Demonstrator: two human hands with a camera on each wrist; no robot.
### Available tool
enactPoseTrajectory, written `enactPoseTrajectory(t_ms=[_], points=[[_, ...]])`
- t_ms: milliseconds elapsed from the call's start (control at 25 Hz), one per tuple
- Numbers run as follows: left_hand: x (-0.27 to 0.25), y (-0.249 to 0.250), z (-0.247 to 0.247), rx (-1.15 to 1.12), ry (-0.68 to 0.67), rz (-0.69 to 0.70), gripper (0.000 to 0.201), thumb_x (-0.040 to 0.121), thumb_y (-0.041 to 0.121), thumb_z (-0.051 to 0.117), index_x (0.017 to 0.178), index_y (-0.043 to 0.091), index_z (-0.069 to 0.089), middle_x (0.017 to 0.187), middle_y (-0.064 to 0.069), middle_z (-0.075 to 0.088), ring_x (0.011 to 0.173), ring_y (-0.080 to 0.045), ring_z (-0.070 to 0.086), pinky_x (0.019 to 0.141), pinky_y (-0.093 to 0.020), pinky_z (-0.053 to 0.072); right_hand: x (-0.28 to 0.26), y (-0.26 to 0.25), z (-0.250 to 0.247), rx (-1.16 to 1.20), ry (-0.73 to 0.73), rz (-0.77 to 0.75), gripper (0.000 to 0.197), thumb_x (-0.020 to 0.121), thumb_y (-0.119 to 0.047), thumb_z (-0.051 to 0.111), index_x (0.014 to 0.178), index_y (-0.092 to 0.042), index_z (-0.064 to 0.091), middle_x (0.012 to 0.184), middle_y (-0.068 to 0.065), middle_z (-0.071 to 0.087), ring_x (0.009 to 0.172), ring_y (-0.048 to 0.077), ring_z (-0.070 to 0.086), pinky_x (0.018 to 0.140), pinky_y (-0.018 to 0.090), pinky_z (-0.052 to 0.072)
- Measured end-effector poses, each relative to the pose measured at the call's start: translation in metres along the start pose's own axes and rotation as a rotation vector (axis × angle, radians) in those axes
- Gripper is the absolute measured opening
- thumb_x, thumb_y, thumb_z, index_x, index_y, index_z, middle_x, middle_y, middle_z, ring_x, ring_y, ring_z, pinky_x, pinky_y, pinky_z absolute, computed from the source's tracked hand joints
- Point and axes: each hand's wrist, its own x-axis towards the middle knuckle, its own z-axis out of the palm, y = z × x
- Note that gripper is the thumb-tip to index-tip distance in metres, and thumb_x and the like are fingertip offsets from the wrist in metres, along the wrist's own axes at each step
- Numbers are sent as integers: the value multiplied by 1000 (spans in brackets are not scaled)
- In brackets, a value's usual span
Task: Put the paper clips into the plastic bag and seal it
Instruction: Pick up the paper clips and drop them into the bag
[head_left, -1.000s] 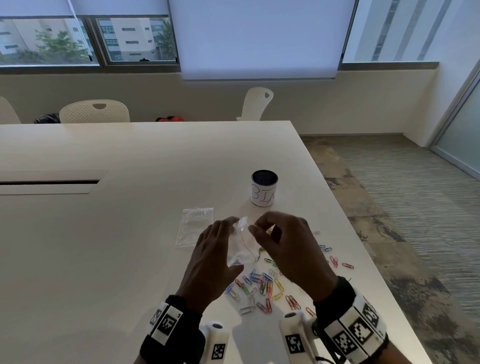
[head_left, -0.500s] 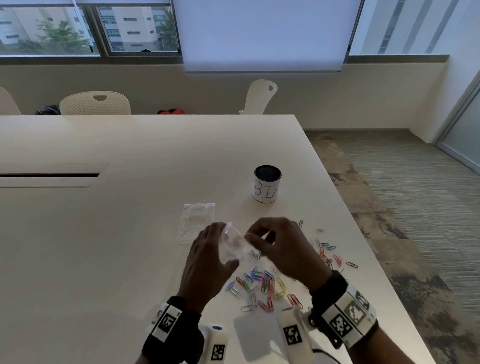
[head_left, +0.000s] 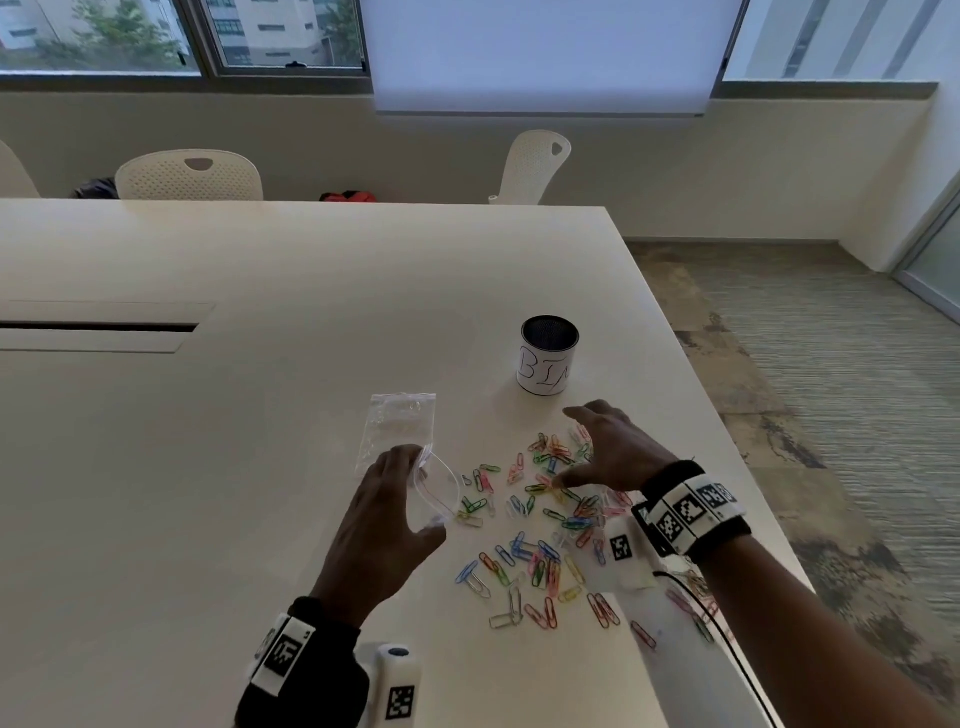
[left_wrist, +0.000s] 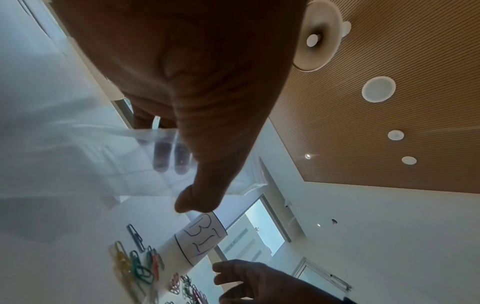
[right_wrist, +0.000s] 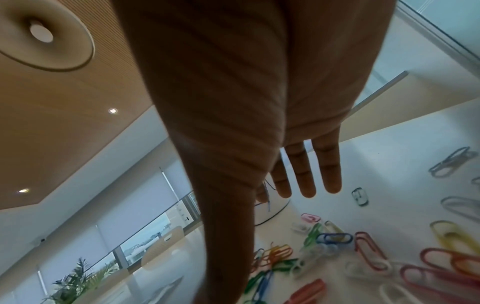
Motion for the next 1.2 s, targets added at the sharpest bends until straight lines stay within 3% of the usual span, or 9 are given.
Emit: enactPoseTrajectory(t_ms=[160, 280, 400, 640, 800, 920, 1200], points=[[9, -1, 5, -15, -17, 3, 71, 77, 24, 85, 135, 27, 44, 118, 12, 53, 113, -11, 55, 97, -27, 48, 15, 0, 8, -52, -108, -81, 112, 65, -63, 86, 157, -28, 33, 156, 2, 37, 143, 25, 32, 118, 50, 37], [12, -4, 8, -16, -33, -1, 72, 76, 24, 85, 135, 31, 43, 118, 13, 52, 113, -10, 55, 98, -31, 52, 17, -8, 17, -105, -86, -177, 84, 73, -56, 83, 146, -33, 49, 142, -1, 46, 132, 21, 42, 110, 42, 45], [12, -6, 9, -18, -37, -12, 72, 76, 24, 85, 136, 30, 43, 119, 13, 53, 114, -9, 55, 99, -30, 51, 16, -13, 23, -81, -35, -243, 48, 85, -40, 80, 128, -28, 62, 131, 0, 54, 119, 19, 53, 101, 35, 50], [10, -9, 11, -28, -34, -37, 71, 77, 23, 84, 136, 29, 45, 119, 14, 53, 113, -10, 55, 95, -24, 47, 13, -20, 28, -118, 46, -318, 8, 96, -14, 66, 102, -15, 71, 111, 3, 64, 93, 19, 65, 84, 26, 56], [10, -10, 12, -24, -24, -30, 70, 78, 24, 85, 135, 30, 45, 117, 15, 53, 110, -8, 54, 92, -20, 45, 15, -24, 33, -183, 108, -349, 16, 96, -3, 59, 86, -10, 70, 94, 4, 66, 77, 18, 65, 71, 27, 59], [8, -11, 14, -27, -31, -37, 70, 78, 26, 84, 135, 32, 43, 119, 15, 52, 111, -8, 55, 92, -22, 47, 17, -22, 28, -100, 90, -314, 12, 90, 0, 68, 85, -9, 75, 91, 5, 71, 77, 19, 69, 71, 28, 61], [8, -9, 18, -40, -43, -43, 70, 78, 26, 84, 135, 30, 44, 121, 13, 53, 110, -9, 55, 92, -19, 46, 3, -17, 4, 563, 67, -73, 8, 80, -4, 84, 87, -5, 80, 82, 8, 80, 77, 20, 78, 80, 38, 66]])
